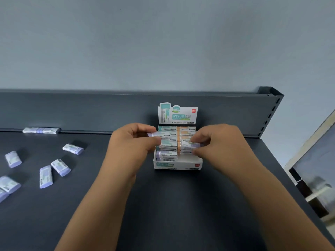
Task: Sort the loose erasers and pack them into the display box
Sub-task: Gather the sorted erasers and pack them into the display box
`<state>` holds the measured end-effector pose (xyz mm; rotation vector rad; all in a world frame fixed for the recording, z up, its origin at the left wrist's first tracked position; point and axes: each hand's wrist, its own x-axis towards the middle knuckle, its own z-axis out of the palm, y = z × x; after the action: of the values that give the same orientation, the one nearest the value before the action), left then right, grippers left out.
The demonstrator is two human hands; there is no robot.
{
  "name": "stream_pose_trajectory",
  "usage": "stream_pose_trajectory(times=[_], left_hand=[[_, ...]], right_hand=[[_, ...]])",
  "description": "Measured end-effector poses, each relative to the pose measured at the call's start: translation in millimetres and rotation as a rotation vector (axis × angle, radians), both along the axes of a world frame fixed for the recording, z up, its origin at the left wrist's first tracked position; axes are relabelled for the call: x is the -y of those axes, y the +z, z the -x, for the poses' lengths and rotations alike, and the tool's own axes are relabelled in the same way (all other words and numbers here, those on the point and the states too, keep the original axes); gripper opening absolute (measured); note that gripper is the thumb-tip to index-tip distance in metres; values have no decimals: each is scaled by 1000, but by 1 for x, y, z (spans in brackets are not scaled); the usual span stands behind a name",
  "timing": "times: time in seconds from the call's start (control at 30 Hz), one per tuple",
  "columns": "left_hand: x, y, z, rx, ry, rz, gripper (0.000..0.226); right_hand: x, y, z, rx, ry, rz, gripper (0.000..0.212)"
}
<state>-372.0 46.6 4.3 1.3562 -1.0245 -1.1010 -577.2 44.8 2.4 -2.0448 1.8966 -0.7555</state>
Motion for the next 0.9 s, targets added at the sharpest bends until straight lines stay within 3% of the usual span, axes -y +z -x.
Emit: stream_pose_trajectory(times=[0.37,0.73,0.8,0.9], left_hand=[[4,8,-14,-8,-24,36,23],[6,1,-17,44,-91,17,21],[7,-1,-17,78,-115,18,21],[6,-3,-17,110,-147,15,22]], right_hand=[[18,-15,-53,-259,149,41,24],[26,-22,-54,-166,101,6,30],[25,-21,-55,-164,97,14,22],[22,-19,-54,-190,112,15,37]])
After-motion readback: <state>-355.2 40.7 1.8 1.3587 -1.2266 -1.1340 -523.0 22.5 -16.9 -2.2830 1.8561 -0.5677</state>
